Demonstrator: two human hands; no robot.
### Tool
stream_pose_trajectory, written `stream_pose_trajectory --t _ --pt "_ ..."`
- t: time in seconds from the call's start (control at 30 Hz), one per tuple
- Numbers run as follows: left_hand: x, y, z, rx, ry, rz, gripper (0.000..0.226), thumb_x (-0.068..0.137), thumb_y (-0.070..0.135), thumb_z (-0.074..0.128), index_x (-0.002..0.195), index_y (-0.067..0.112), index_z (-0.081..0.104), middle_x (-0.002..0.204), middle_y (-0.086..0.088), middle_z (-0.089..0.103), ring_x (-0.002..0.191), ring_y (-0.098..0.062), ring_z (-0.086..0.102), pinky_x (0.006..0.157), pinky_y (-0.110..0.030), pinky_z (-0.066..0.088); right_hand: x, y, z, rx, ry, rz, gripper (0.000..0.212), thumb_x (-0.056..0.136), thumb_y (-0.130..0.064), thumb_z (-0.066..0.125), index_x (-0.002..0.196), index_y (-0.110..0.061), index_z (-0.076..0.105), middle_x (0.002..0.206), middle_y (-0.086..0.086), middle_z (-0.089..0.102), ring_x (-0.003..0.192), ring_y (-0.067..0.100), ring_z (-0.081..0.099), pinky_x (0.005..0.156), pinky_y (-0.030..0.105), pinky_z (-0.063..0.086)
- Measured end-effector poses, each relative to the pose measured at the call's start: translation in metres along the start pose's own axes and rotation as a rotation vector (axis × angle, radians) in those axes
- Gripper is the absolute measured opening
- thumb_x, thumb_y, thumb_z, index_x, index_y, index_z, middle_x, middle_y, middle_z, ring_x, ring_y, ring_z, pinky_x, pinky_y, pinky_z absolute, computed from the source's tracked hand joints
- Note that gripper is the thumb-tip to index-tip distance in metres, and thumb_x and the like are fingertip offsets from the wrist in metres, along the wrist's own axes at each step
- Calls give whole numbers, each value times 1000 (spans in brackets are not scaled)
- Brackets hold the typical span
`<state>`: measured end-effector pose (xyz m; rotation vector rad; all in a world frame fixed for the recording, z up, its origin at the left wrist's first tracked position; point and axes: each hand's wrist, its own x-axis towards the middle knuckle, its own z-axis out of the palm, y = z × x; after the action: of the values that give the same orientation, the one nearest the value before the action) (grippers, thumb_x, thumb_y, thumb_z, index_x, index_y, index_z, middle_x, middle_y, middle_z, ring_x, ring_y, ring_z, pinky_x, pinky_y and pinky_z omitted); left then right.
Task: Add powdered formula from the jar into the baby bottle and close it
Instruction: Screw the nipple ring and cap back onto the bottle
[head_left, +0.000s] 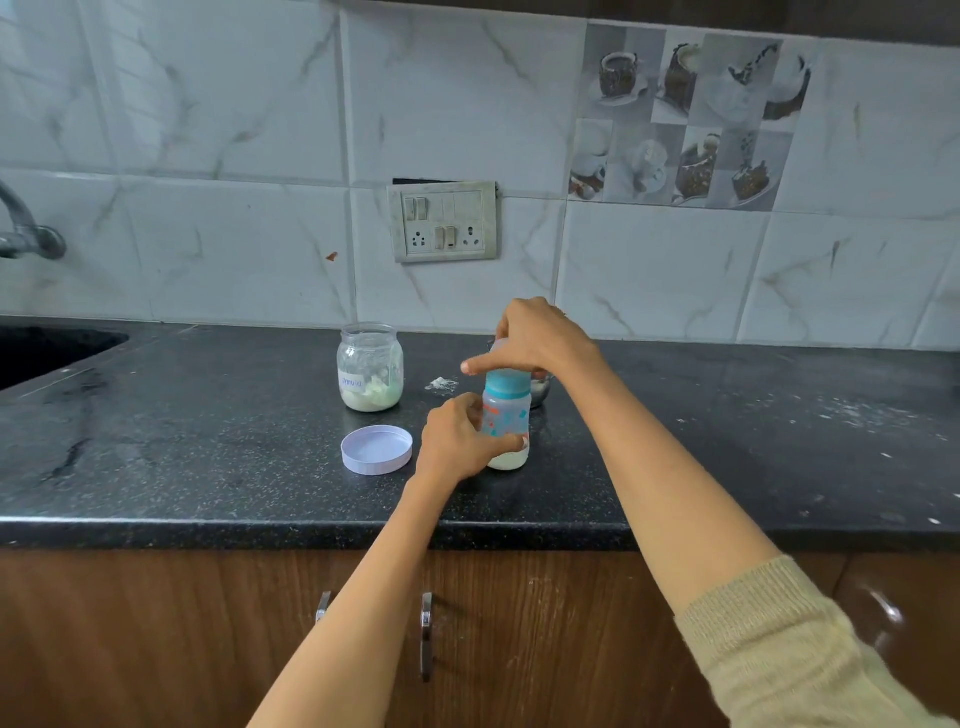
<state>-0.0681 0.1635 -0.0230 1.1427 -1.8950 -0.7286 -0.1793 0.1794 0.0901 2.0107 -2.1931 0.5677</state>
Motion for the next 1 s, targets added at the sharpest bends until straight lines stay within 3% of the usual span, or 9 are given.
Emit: stream_pose_trajectory --t 0.1,0.17,0.27,0.47,0.6,0.67,0.77,0.9,1.0 --pt "-3 -12 -2 -104 -64 5 55 62 34 86 108 15 64 98 5 68 86 -10 64 74 -21 48 -14 29 19 542 -106 -16 64 72 -54 73 124 -20 57 120 -1 60 106 15 59 89 33 51" --pt "-5 -21 -3 -147 -179 19 65 60 20 88 120 14 61 115 -1 68 99 -13 65 85 -22 50 -26 48 44 775 -192 -33 59 74 -36 78 125 -21 52 119 -1 62 108 14 60 93 33 51" --pt "-8 -26 -5 -144 -237 61 80 57 14 89 129 15 55 124 -2 64 116 -16 59 97 -25 46 -33 62 82 851 -201 -83 50 70 -22 83 114 -15 59 105 -1 68 100 15 65 88 33 54" --pt "-15 -27 -6 12 -229 43 109 43 49 90 137 15 45 135 0 56 125 -15 52 105 -33 42 -27 59 79 871 -161 -106 34 74 -12 80 104 -15 64 93 -4 69 84 5 66 76 24 53" --pt "-18 -25 -6 25 -202 -10 128 39 52 90 145 11 31 144 -2 47 132 -16 45 109 -35 38 -6 45 11 1283 246 -106 47 74 -18 78 113 -16 51 102 3 62 95 20 63 78 42 56" --pt "-17 -26 -5 17 -196 -20 129 38 52 90 145 12 31 144 -2 47 131 -15 45 109 -35 39 -3 43 -2 1186 289 -146 69 73 -18 79 124 -21 33 106 -1 57 98 16 61 81 46 57" --pt "-17 -26 -5 10 -186 -19 129 37 51 91 144 10 32 143 -3 48 130 -15 47 108 -34 39 -16 48 21 867 -59 -136 108 75 -9 78 142 -36 -3 122 5 56 103 17 63 79 44 58" --pt "-17 -25 -5 -10 -175 -25 127 37 48 92 143 10 34 141 -3 50 129 -14 48 106 -31 40 -14 61 30 1145 134 -51 110 75 -4 76 134 -52 -2 141 14 37 115 28 57 71 50 59" --pt "-18 -24 -5 -7 -172 -25 124 40 46 92 143 9 34 141 -4 50 128 -14 48 105 -30 39 -20 62 33 830 -151 -118 114 71 -6 81 140 -44 -2 144 8 36 115 25 56 79 51 57"
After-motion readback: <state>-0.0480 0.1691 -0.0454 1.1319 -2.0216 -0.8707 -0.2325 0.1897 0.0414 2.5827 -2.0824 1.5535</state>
